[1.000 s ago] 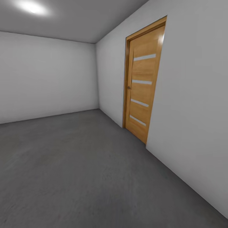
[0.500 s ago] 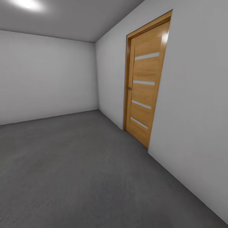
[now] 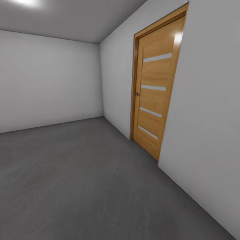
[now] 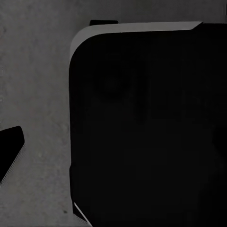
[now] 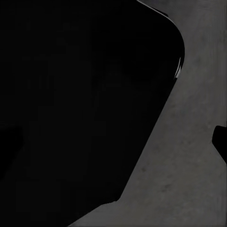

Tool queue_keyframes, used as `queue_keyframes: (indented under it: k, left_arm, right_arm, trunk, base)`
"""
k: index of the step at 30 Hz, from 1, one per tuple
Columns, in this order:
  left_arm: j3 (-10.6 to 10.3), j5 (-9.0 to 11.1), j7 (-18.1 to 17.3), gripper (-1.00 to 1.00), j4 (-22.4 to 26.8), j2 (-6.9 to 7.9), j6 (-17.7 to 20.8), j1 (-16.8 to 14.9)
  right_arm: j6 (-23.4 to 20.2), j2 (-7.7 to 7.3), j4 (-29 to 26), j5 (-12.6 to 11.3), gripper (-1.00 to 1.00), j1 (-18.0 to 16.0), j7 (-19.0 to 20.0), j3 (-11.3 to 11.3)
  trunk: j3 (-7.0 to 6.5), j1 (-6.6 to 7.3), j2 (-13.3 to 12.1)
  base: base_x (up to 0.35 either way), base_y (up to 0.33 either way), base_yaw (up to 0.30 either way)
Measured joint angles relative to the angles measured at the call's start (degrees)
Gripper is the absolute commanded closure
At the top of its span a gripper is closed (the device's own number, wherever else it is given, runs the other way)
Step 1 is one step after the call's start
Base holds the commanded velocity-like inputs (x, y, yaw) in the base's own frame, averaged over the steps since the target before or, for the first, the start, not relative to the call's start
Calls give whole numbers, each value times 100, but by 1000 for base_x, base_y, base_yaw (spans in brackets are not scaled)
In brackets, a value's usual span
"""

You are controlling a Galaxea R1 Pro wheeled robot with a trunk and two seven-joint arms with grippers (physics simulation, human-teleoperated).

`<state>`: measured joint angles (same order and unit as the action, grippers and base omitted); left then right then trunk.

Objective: Move the two storage containers from the living room to the garage. In the garage, place one container on the floor and stack the other container on top of it (either order is fine).

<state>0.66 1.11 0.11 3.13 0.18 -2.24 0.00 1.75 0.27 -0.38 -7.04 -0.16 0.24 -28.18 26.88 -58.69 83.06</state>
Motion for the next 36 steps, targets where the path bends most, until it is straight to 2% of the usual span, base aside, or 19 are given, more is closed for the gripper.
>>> queue_keyframes:
  k: [36]
  left_arm:
    - [0,0,-2,-100,-4,0,0,-1]
  right_arm:
    - [0,-1,0,0,-100,0,0,0]
  trunk:
    - [0,0,0]
  base:
    - [323,0,0]
